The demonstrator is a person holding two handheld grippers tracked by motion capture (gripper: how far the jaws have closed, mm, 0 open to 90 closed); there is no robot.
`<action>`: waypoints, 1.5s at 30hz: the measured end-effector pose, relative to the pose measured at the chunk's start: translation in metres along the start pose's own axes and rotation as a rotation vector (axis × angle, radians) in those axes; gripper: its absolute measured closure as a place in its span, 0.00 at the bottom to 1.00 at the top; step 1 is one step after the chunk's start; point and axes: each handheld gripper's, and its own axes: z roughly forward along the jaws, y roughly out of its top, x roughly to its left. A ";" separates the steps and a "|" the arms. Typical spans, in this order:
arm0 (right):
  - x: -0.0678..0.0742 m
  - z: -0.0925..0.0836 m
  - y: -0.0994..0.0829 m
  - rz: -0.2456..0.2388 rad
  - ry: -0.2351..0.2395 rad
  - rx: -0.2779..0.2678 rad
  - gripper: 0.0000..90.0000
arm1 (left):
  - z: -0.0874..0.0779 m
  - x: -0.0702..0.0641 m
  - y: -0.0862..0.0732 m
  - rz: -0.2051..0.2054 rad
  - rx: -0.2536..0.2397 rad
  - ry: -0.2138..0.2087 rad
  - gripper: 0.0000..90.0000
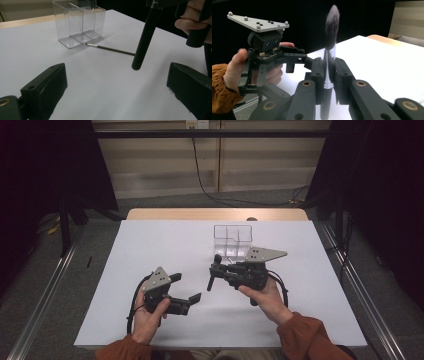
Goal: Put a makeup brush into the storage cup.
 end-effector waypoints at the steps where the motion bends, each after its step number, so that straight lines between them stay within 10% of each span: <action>1: -0.001 -0.001 0.000 -0.001 -0.005 0.000 0.89 | -0.001 0.000 0.000 0.006 -0.009 0.013 0.03; 45: -0.019 -0.023 0.001 0.002 -0.114 -0.007 0.89 | -0.076 0.036 -0.018 0.012 -0.191 0.234 0.02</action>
